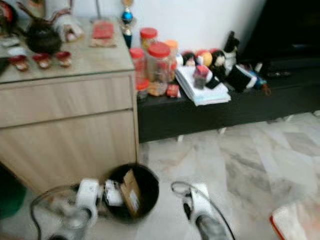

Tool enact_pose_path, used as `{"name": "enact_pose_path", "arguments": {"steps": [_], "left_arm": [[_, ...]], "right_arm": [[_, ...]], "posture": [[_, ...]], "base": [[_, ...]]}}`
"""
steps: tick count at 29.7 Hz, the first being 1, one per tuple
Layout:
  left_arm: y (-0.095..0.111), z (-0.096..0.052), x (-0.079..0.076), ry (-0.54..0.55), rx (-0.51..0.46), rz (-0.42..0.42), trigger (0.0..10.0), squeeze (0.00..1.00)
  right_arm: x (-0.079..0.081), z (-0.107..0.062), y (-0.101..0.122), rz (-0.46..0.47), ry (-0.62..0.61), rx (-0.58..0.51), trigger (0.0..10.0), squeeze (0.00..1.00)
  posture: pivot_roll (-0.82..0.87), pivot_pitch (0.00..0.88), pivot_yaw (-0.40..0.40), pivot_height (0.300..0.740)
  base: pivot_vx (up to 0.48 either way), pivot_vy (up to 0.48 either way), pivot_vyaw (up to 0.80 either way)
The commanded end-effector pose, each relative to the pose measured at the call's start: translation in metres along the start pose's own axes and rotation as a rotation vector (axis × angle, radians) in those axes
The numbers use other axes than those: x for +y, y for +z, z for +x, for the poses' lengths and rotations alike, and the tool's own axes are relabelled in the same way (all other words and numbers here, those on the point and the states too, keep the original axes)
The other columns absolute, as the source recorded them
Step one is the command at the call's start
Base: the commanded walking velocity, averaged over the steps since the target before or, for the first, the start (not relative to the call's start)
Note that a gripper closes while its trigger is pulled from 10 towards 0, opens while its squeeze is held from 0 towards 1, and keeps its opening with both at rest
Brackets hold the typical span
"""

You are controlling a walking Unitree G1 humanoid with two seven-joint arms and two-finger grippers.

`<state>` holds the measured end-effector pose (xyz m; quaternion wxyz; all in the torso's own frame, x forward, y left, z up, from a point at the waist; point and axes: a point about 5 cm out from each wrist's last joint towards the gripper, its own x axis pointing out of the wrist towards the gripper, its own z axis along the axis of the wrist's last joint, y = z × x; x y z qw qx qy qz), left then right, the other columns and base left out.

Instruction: Picking trash to rubbish bin

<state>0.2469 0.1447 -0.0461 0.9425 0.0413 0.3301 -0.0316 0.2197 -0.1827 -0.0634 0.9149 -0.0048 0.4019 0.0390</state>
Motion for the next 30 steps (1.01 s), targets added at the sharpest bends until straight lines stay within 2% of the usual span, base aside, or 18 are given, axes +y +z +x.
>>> {"name": "enact_pose_path", "arguments": {"steps": [1,11,12,13,14,15,19,22,24,30], "left_arm": [[0.001,0.0,0.013,0.029,0.004,0.018,10.0,0.0],[0.012,0.003,0.01,0.017,-0.031,0.031,10.0,0.0],[0.016,0.004,0.01,0.013,-0.042,0.034,10.0,0.0],[0.021,0.005,0.009,0.009,-0.057,0.037,10.0,0.0],[0.021,0.005,0.009,0.009,-0.057,0.037,10.0,0.0],[0.025,0.006,0.008,0.006,-0.068,0.04,10.0,0.0],[0.025,0.006,0.008,0.005,-0.07,0.04,10.0,0.0],[0.033,0.008,0.007,0.0,-0.09,0.045,10.0,0.0],[0.037,0.008,0.006,-0.009,-0.106,0.034,10.0,0.0],[0.044,0.01,0.001,-0.041,-0.122,-0.032,10.0,0.0]], "right_arm": [[0.009,0.003,0.008,0.004,0.023,-0.026,10.0,0.0],[0.019,0.006,0.022,-0.01,0.096,-0.043,10.0,0.0],[0.027,0.008,0.031,0.029,0.164,-0.045,10.0,0.0],[0.036,0.01,0.039,0.029,0.24,-0.042,10.0,0.0],[0.036,0.01,0.039,0.029,0.24,-0.042,10.0,0.0],[0.046,0.01,0.047,-0.031,0.32,-0.046,10.0,0.0],[0.049,0.01,0.048,-0.046,0.337,-0.049,10.0,0.0],[0.066,0.01,0.061,-0.16,0.466,-0.037,10.0,0.0],[0.073,0.01,0.066,-0.196,0.51,-0.041,10.0,0.0],[0.083,0.008,0.073,-0.219,0.608,-0.05,10.0,0.0]], "posture": [[0.05,0.085,-0.083,0.74],[0.05,0.09,-0.084,0.74],[0.04,0.091,-0.084,0.74],[0.04,0.092,-0.085,0.74],[0.04,0.092,-0.085,0.74],[0.04,0.091,-0.086,0.74],[0.04,0.091,-0.086,0.74],[0.04,0.092,-0.091,0.74],[0.04,0.093,-0.092,0.74],[0.03,0.095,-0.097,0.74]], "base": [[0.277,0.0,0.0],[0.381,0.0,0.0],[0.39,0.0,0.0],[0.39,0.0,0.0],[0.39,0.0,0.0],[0.394,0.0,0.0],[0.394,0.0,0.0],[0.257,0.0,0.0],[0.0,0.0,0.0],[0.0,0.0,0.0]]}}
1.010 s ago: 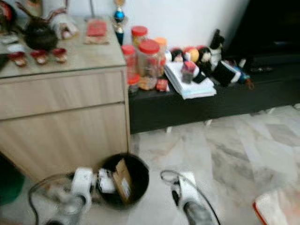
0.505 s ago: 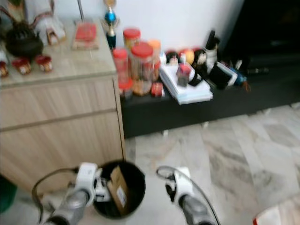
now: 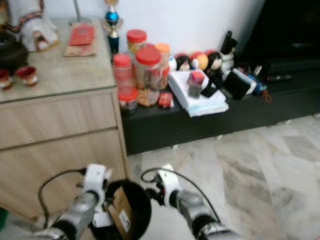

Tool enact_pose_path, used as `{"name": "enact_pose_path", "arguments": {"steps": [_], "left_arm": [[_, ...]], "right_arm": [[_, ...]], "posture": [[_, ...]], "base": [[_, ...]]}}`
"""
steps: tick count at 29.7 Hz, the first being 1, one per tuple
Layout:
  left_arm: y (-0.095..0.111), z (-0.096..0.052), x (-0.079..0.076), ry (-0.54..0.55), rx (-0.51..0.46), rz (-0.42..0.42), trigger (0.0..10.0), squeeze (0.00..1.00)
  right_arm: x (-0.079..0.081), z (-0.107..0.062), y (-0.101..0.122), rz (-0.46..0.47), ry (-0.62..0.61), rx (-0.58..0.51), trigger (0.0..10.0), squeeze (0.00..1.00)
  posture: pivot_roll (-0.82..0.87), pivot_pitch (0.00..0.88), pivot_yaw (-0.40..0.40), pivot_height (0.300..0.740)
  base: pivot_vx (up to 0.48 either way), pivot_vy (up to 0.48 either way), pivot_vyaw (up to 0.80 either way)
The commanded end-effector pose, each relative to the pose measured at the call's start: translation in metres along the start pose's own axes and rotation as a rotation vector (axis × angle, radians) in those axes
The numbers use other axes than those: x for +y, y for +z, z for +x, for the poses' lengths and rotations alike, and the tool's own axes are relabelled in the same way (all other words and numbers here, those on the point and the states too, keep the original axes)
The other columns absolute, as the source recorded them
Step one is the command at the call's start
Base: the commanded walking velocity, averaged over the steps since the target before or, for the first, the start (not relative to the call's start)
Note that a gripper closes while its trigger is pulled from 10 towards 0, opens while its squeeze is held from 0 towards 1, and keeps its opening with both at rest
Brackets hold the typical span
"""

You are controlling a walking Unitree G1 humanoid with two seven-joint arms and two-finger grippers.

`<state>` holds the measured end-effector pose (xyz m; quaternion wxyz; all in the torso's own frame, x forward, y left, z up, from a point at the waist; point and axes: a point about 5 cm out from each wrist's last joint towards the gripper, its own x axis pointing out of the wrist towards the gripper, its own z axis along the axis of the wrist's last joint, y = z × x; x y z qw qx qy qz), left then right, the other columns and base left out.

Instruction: Picking trash to rubbish bin

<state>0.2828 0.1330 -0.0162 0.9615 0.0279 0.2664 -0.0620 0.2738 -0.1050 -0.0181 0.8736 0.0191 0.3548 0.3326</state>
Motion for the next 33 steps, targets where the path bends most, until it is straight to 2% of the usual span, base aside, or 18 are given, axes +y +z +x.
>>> {"name": "enact_pose_path", "arguments": {"steps": [1,4,5,7,8,22,26,27,31,33], "left_arm": [[-0.002,-0.001,0.008,0.02,0.013,-0.032,10.0,0.0],[0.0,0.0,0.005,0.003,0.011,-0.039,10.0,0.0],[0.001,0.001,0.005,-0.005,0.01,-0.038,10.0,0.45],[0.001,0.001,0.004,-0.006,0.01,-0.037,10.0,0.45],[0.003,0.001,0.004,-0.012,0.002,-0.044,10.0,1.0],[0.01,0.003,0.003,-0.02,-0.021,-0.028,10.0,1.0],[0.01,0.003,0.005,-0.008,-0.021,-0.007,10.0,1.0],[0.01,0.003,0.006,-0.003,-0.019,0.005,10.0,0.0],[0.003,0.001,0.011,0.033,0.014,0.033,10.0,0.0],[-0.003,-0.001,0.015,0.055,0.033,0.061,10.0,0.0]], "right_arm": [[0.008,0.004,0.001,-0.019,0.048,0.01,10.0,0.0],[0.01,0.005,0.001,-0.023,0.07,0.014,10.0,0.0],[0.012,0.005,0.0,-0.029,0.089,0.019,10.0,0.0],[0.012,0.005,0.0,-0.031,0.097,0.02,10.0,0.0],[0.012,0.004,0.0,-0.032,0.104,0.02,10.0,0.0],[0.011,0.003,0.0,-0.036,0.122,0.014,10.0,0.0],[0.01,0.003,0.002,-0.024,0.098,-0.021,10.0,0.0],[0.008,0.003,0.004,-0.039,0.065,-0.03,10.0,0.0],[-0.001,0.0,0.009,-0.046,-0.05,-0.067,10.0,0.0],[-0.009,-0.003,0.007,-0.009,-0.122,-0.076,10.0,0.0]], "posture": [[0.03,0.095,-0.097,0.74],[0.03,0.094,-0.099,0.74],[0.03,0.094,-0.099,0.74],[0.03,0.095,-0.102,0.74],[0.03,0.095,-0.102,0.74],[0.02,0.098,-0.109,0.74],[0.03,0.096,-0.11,0.74],[0.03,0.096,-0.11,0.74],[0.03,0.096,-0.11,0.74],[0.03,0.098,-0.105,0.74]], "base": [[0.0,0.0,0.0],[0.0,0.0,0.0],[0.0,0.0,0.0],[0.0,0.0,0.0],[0.0,0.0,0.0],[0.0,0.0,0.0],[0.0,0.0,0.0],[0.0,0.0,0.0],[0.0,0.0,0.0],[0.0,0.0,0.0]]}}
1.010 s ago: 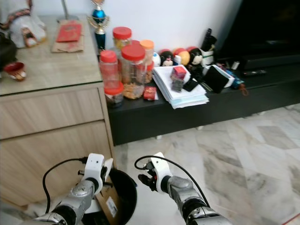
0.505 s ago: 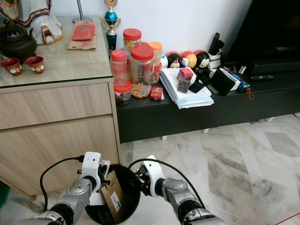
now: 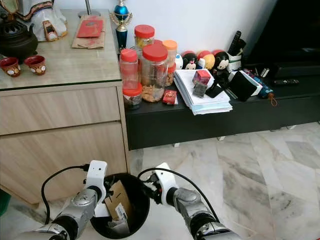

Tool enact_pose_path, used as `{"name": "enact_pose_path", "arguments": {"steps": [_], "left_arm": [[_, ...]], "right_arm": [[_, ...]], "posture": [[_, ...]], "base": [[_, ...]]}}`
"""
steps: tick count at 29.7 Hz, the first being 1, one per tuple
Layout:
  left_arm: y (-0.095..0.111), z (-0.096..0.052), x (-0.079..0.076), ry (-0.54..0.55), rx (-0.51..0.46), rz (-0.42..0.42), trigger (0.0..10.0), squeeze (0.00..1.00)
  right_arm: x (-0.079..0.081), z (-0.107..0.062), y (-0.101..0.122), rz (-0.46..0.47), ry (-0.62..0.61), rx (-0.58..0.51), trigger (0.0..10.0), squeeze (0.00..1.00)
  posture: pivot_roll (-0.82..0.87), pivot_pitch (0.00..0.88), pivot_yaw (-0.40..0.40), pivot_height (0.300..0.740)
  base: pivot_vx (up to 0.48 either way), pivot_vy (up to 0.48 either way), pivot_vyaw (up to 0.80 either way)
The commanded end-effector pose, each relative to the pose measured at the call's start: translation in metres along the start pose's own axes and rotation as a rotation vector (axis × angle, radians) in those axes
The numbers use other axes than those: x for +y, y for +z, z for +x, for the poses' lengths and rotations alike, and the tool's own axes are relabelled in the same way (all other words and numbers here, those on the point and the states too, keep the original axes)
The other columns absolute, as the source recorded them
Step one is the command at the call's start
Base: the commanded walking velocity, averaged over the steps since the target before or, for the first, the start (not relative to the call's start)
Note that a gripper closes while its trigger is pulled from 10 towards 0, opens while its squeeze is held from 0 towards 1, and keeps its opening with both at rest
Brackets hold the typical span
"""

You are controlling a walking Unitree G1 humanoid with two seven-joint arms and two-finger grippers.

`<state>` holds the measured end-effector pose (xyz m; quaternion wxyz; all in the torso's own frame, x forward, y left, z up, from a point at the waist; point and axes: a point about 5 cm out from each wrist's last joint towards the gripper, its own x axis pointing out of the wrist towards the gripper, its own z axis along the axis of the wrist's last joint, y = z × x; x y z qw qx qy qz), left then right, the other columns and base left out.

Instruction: Picking trash to rubbish bin

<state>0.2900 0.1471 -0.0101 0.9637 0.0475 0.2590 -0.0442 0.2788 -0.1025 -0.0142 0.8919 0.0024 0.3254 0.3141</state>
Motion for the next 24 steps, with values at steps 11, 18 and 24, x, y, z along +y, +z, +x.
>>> {"name": "enact_pose_path", "arguments": {"steps": [11,18,24], "left_arm": [[-0.05,-0.021,0.02,0.123,0.116,-0.016,10.0,0.0],[-0.068,-0.031,0.024,0.177,0.146,-0.063,10.0,0.0],[-0.078,-0.038,0.024,0.184,0.13,-0.111,10.0,0.0]], "right_arm": [[-0.037,-0.039,-0.072,0.176,-0.397,0.171,10.0,0.0],[-0.036,-0.058,-0.111,0.261,-0.487,0.253,10.0,0.0],[-0.034,-0.064,-0.123,0.287,-0.512,0.271,10.0,0.0]], "posture": [[0.05,0.093,-0.1,0.74],[0.05,0.091,-0.093,0.74],[0.05,0.09,-0.089,0.74]], "base": [[0.0,0.0,0.0],[0.0,0.0,0.0],[0.0,0.0,0.0]]}}
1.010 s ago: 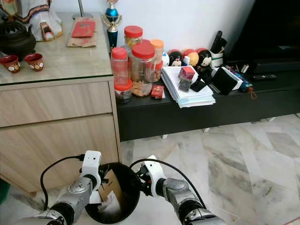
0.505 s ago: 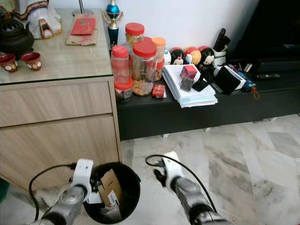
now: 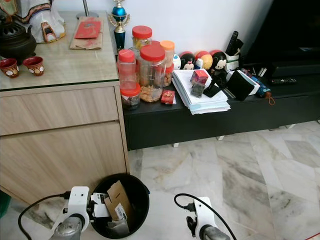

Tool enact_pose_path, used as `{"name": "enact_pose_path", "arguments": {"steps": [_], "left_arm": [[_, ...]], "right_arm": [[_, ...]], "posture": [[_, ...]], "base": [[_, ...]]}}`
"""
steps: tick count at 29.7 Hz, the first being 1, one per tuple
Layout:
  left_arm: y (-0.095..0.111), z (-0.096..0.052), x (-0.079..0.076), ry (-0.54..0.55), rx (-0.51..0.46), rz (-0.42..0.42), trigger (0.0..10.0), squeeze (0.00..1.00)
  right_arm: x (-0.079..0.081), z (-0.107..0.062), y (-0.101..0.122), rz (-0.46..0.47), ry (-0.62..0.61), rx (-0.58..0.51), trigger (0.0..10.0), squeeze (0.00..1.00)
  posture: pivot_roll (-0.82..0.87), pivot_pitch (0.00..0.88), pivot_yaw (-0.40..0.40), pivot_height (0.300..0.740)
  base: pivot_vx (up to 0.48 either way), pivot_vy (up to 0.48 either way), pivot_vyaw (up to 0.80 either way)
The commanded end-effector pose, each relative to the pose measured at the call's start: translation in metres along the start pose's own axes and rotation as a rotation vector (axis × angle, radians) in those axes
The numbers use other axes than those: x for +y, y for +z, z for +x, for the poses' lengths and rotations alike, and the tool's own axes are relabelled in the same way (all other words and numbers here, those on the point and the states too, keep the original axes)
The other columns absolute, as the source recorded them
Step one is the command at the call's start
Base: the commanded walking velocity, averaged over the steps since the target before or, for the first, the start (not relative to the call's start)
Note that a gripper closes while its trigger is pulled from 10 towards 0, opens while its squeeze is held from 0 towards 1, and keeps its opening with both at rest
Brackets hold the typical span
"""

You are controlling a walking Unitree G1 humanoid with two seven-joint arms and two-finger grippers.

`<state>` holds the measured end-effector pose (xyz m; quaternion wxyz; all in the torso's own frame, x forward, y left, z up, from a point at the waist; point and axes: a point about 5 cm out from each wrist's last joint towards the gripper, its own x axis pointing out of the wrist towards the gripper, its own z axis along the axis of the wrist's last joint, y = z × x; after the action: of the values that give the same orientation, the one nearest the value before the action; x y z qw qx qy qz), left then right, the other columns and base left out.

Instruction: Picking trash to rubbish bin

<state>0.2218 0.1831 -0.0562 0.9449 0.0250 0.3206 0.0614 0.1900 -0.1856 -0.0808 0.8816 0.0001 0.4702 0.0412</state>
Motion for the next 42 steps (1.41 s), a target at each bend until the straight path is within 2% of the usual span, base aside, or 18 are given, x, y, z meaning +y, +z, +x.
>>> {"name": "enact_pose_path", "arguments": {"steps": [1,10,18,26,42], "left_arm": [[-0.001,-0.001,-0.001,-0.003,-0.009,-0.018,10.0,0.0],[-0.003,-0.002,-0.002,-0.016,-0.004,-0.018,10.0,0.0],[-0.007,-0.003,-0.004,-0.026,0.008,-0.011,10.0,0.0],[-0.01,-0.004,-0.006,-0.036,0.015,-0.012,10.0,0.0],[-0.007,-0.004,-0.01,-0.048,0.003,-0.008,10.0,0.0]], "right_arm": [[-0.005,-0.001,0.0,0.027,-0.024,-0.003,10.0,0.0],[0.002,0.002,0.017,0.037,-0.007,-0.054,10.0,0.0],[0.002,0.002,0.016,0.036,-0.006,-0.053,10.0,0.0],[0.001,0.001,0.009,0.031,-0.005,-0.032,10.0,0.0],[0.001,0.002,0.013,0.029,0.001,-0.047,10.0,0.0]], "posture": [[0.05,0.088,-0.085,0.74],[0.05,0.074,-0.08,0.74],[0.04,0.062,-0.08,0.74],[0.04,0.049,-0.082,0.74],[0.04,0.039,-0.087,0.74]], "base": [[0.0,0.0,0.0],[0.0,0.0,0.0],[0.0,0.0,0.0],[-0.282,0.0,0.0],[-0.315,0.0,0.0]]}}
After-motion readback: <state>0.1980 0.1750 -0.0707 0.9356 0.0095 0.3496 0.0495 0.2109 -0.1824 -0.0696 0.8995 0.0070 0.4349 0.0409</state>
